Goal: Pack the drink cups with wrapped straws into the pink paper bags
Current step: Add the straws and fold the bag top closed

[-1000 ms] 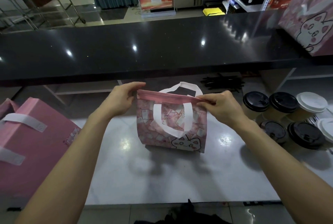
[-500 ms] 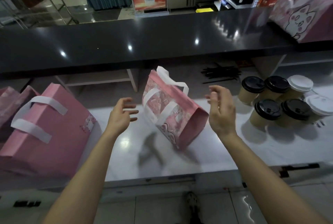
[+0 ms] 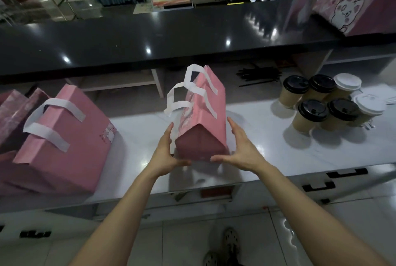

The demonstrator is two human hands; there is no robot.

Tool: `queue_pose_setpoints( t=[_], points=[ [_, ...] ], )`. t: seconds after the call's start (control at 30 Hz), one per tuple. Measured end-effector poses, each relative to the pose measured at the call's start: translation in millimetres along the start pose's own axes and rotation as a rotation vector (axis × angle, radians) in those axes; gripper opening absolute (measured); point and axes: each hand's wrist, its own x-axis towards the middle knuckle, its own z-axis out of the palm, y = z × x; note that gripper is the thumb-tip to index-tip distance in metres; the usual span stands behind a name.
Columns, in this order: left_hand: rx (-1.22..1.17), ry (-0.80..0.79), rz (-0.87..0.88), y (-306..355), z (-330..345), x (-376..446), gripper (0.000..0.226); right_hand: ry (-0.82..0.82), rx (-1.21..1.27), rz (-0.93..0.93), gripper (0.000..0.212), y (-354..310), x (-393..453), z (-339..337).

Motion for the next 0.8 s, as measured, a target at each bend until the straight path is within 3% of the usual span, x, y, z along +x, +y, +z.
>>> queue_pose_setpoints(
  t=[0.1, 0.37, 0.8],
  points=[
    [-0.033, 0.016, 0.062, -2.5, 8.2, 9.2, 0.145, -0.015, -0.011, -0.028, 0.163, -4.4, 10.1, 13.9],
    [0.123, 0.102, 0.282, 25.0, 27.3, 2.2, 0.123, 0.094, 0.08, -0.083, 0.152, -13.8, 2.0, -9.6],
    [0.162, 0.143, 0.598, 235.0, 55.5, 67.4, 0.125, 0.266, 0.032, -0.226, 0.149, -52.8, 23.3, -231.0]
  ],
)
